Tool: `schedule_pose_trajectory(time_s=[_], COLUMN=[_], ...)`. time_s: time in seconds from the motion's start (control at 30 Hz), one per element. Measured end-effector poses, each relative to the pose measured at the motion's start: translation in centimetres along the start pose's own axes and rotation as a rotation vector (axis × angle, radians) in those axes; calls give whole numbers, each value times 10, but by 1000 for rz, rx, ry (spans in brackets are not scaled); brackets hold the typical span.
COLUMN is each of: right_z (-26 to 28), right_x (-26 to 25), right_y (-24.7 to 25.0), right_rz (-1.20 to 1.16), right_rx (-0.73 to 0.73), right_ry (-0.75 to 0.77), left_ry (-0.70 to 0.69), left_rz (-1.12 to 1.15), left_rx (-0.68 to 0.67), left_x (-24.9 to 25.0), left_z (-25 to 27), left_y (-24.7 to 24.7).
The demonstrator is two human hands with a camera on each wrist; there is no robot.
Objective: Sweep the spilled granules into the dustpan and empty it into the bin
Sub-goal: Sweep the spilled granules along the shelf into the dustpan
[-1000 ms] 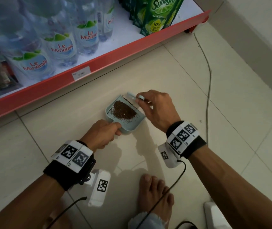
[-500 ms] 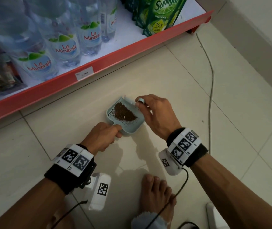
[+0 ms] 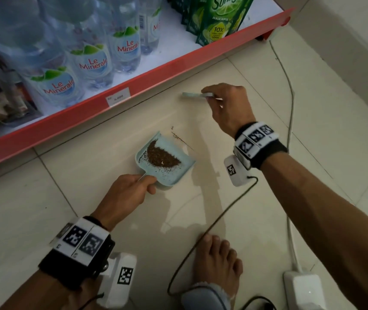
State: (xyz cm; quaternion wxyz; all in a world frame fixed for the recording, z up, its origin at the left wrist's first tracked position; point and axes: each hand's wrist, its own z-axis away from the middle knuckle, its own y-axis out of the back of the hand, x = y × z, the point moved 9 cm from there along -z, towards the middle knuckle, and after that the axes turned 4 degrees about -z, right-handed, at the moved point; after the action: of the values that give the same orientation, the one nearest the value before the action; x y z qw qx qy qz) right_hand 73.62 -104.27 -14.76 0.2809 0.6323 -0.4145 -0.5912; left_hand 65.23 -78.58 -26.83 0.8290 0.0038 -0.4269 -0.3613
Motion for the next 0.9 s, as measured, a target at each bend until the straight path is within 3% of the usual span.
schedule_pose_trajectory(time_s=[0.17, 0.3, 0.4, 0.63, 0.77, 0.9], right_z=[23, 62, 71, 17, 6, 45], right_x=[-32, -24, -12, -1, -10, -24], right_y=[-42, -34, -8, 11, -21, -34], right_rz=[-30, -27, -70, -169, -100, -75], right_rx=[-258, -428, -391, -71, -142, -281], right_ry=[230, 328, 304, 180, 214, 348], left_ry=[15, 21, 9, 6, 11, 0], left_rz=[28, 38, 32, 43, 28, -11], left_rx=[29, 49, 59, 70, 82, 77], left_x=[-17, -30, -32, -29, -31, -34], left_z=[9, 12, 11, 11, 13, 17], left_y=[6, 13, 17, 19, 20, 19])
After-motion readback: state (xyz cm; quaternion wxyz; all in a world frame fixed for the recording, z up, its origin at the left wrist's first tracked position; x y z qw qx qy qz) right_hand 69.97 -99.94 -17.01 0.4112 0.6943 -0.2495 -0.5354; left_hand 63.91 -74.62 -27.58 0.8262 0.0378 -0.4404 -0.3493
